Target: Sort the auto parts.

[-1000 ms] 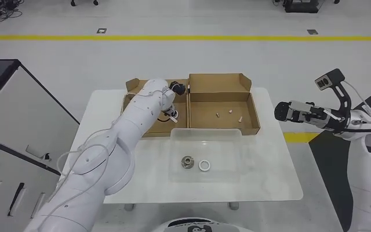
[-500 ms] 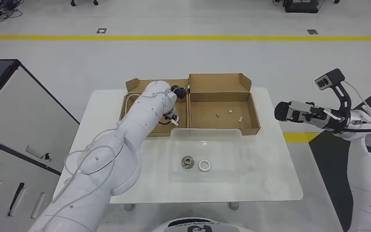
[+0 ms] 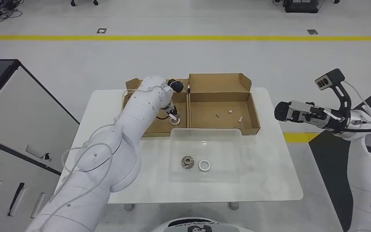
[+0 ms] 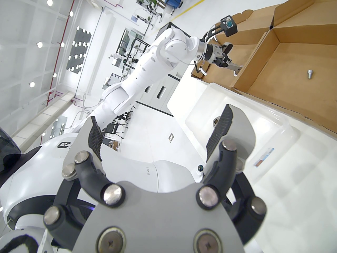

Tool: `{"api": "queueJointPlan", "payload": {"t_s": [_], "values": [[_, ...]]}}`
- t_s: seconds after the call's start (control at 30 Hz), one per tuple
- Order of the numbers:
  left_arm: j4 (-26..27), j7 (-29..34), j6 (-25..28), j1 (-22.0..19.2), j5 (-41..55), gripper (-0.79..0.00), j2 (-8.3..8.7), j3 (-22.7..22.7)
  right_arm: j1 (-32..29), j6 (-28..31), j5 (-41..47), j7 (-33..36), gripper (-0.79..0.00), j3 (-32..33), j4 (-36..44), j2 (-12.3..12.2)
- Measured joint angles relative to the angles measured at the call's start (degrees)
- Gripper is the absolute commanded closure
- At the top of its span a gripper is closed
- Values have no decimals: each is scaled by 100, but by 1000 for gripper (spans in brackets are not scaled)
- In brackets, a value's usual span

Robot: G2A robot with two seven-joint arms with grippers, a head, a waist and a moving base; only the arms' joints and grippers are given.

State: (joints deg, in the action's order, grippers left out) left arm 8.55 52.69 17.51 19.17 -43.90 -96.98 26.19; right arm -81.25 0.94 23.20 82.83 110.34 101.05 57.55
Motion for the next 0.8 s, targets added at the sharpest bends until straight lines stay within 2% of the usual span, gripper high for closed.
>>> {"api": "queueJointPlan", "payload": {"t_s": [0.1,0.23,0.43,0.63,0.8], "values": [[-24,-145,114,-101,13,-785,48,47,0,0,0,0,-785,0,0,0],[10,-417,525,-235,41,-785,130,111,0,0,0,0,-785,0,0,0],[307,-636,1073,-377,16,-785,238,178,0,0,0,0,-785,0,0,0],[988,-613,1537,-322,-34,-785,377,242,0,0,0,0,-785,0,0,0],[1833,-538,1754,-122,6,-785,630,437,0,0,0,0,-785,0,0,0]]}}
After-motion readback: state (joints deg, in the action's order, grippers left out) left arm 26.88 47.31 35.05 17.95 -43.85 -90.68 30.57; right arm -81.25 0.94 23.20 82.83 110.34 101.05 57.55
